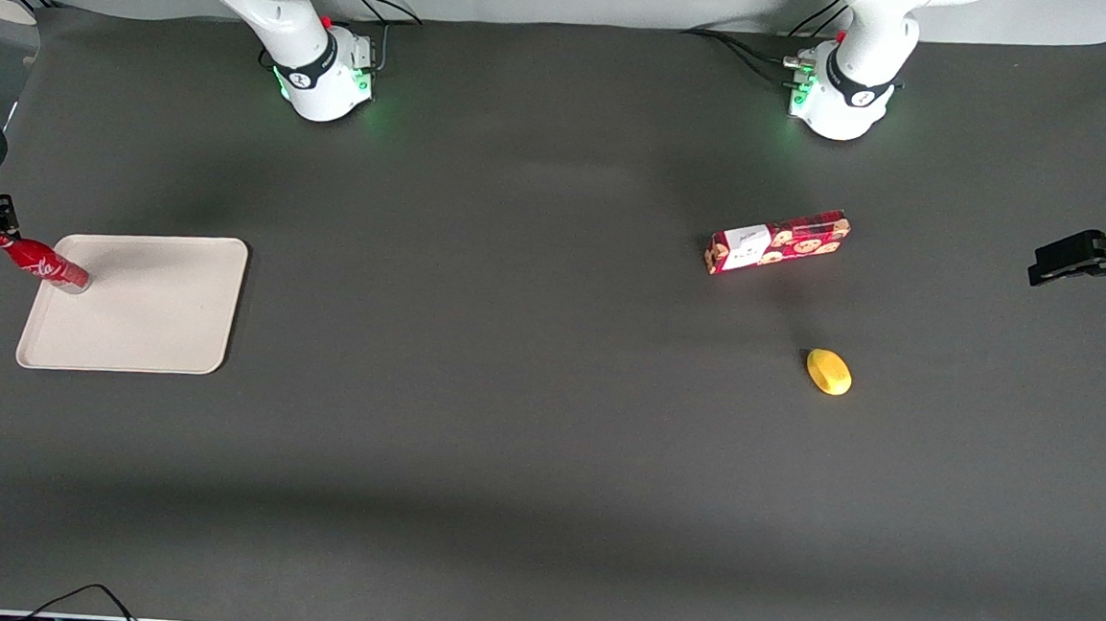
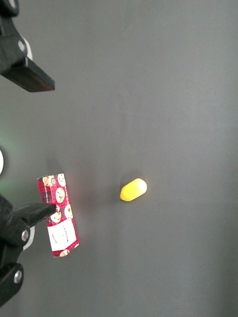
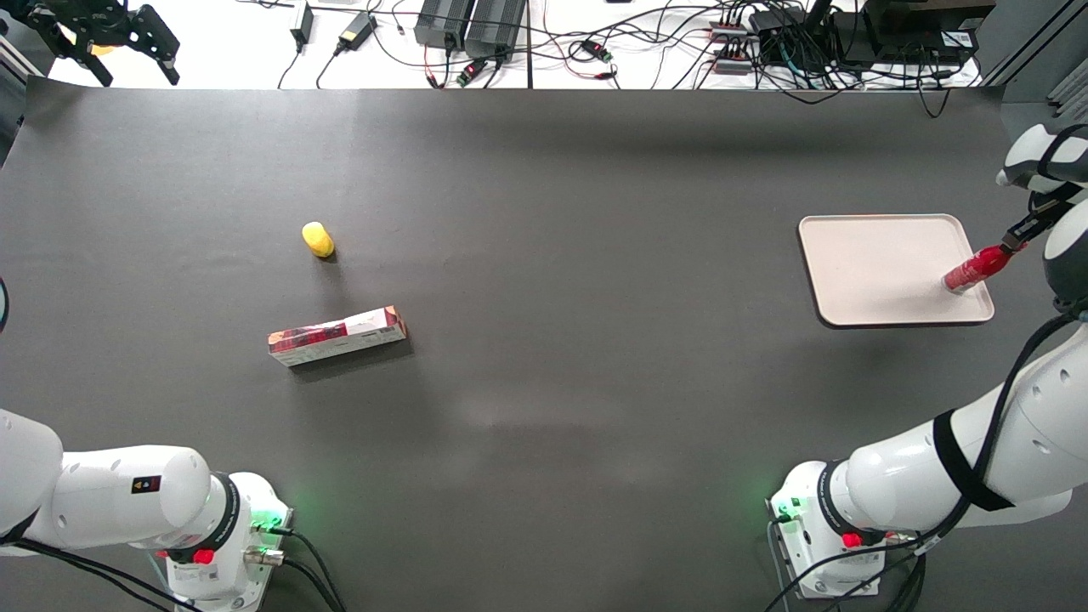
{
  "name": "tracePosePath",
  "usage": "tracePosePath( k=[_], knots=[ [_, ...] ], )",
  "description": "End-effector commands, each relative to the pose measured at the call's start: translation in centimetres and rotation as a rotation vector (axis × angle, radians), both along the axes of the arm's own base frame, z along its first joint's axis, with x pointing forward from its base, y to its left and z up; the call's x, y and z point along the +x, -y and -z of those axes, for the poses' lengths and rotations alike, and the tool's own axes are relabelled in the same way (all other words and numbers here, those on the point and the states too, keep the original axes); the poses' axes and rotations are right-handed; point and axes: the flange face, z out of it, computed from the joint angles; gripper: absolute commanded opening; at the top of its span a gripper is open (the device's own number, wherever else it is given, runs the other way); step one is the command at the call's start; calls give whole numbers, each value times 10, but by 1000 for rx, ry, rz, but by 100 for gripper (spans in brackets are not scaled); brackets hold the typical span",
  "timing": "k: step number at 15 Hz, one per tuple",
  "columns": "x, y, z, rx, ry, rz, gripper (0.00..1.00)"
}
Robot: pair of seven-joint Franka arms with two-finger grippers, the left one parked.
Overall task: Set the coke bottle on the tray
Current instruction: 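Lower the bottle onto the tray corner and open the right gripper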
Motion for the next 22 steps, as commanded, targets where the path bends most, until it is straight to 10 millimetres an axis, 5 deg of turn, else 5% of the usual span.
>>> tracePosePath(
  k=[1,7,12,15,18,22],
  knots=[
    [1,8,-8,7,29,-9,100],
    [13,2,-33,21,37,-5,100],
    [29,-35,-98,90,21,-15,100],
    [31,-99,-164,70,14,28,100],
    [7,-179,-230,111,-2,125,100],
    [-13,-309,-277,128,3,294,100]
  ],
)
